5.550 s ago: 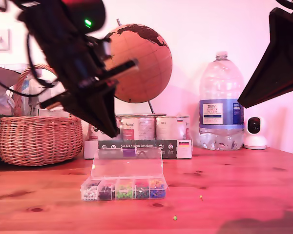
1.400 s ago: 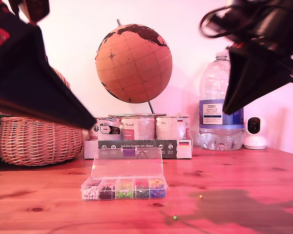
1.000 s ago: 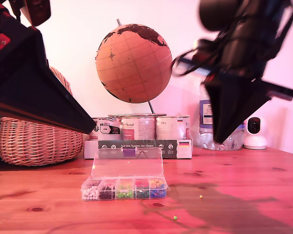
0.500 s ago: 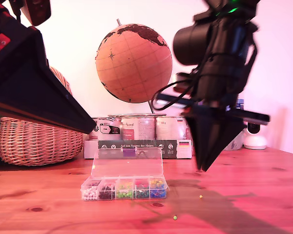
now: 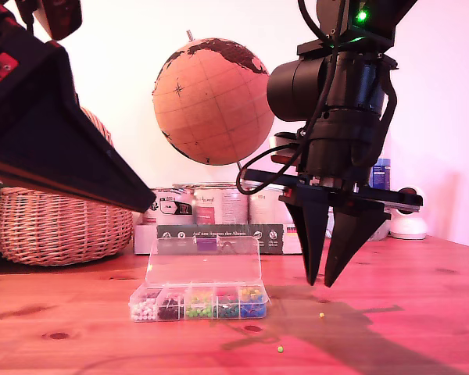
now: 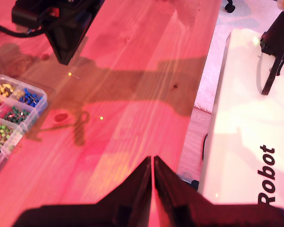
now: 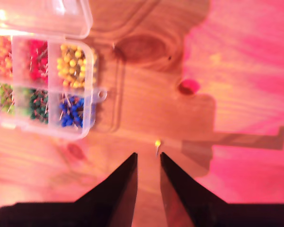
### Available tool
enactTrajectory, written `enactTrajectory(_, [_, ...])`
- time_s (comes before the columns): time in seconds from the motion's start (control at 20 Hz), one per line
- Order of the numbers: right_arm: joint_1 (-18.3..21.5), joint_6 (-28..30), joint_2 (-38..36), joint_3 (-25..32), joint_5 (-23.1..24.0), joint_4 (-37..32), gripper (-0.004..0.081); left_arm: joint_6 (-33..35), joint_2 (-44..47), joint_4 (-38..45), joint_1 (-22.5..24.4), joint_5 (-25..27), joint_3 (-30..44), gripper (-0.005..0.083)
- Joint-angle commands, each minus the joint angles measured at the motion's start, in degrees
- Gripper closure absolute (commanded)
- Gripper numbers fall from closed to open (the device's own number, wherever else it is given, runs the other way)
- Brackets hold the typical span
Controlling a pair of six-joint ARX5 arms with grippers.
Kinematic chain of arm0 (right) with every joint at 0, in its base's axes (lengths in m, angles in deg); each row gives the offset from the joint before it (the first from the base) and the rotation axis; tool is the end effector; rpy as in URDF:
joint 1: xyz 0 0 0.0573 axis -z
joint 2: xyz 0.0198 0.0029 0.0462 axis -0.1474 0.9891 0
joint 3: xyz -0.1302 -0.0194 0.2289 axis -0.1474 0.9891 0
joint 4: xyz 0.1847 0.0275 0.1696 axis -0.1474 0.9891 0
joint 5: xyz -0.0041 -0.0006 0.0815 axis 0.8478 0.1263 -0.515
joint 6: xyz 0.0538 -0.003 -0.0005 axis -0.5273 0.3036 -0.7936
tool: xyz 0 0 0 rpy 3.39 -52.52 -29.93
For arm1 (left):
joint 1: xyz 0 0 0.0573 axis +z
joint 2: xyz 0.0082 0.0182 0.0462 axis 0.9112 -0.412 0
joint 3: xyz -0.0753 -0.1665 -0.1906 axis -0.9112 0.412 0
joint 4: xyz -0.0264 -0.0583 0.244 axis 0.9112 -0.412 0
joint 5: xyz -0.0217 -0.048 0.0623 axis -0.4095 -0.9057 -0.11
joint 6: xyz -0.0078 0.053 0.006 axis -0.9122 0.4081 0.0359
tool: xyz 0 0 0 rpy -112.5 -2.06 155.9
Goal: Sort the loose pins on the table into their correct compartments
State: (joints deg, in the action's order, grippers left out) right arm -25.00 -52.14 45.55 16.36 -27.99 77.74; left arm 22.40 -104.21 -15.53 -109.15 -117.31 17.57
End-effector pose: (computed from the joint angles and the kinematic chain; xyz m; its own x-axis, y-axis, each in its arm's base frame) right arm 0.2858 0.1924 0.1777 0.0793 0.1732 -0.9817 -0.1901 0.9693 0.1557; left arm 0.1292 -0.1419 0.1924 0.1396 -0.8086 -0.5716 0.9148 0.3263 -0.2382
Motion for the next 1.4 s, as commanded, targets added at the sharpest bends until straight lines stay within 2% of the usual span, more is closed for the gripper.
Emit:
enactTrajectory(0.0, [-0.3, -0.3, 0.7, -0.3, 0.2, 0.0, 0.0651, 0.2, -0.5, 0.9, -0.2, -0.2, 0.5, 0.0793])
enactTrajectory(0.3, [-0.3, -0.3, 1.4, -0.3, 0.3, 0.0, 0.0651, 0.1, -0.5, 1.2, -0.2, -0.2, 0.5, 0.0793])
enactTrajectory(0.6, [-0.4, -0.3, 6.3, -1.5, 0.3, 0.7, 0.0651, 0.0, -0.5, 1.2, -0.2, -0.2, 0.5, 0.0793])
enactTrajectory(0.95, [-0.5, -0.2, 6.5, -2.6, 0.5, 2.4, 0.0651, -0.2, -0.5, 1.2, -0.2, -0.2, 0.5, 0.0793])
enactTrajectory(1.35, [-0.7, -0.2, 6.8, -2.6, 0.4, 0.9, 0.0665, -0.2, -0.5, 1.2, -0.2, -0.2, 0.5, 0.0793])
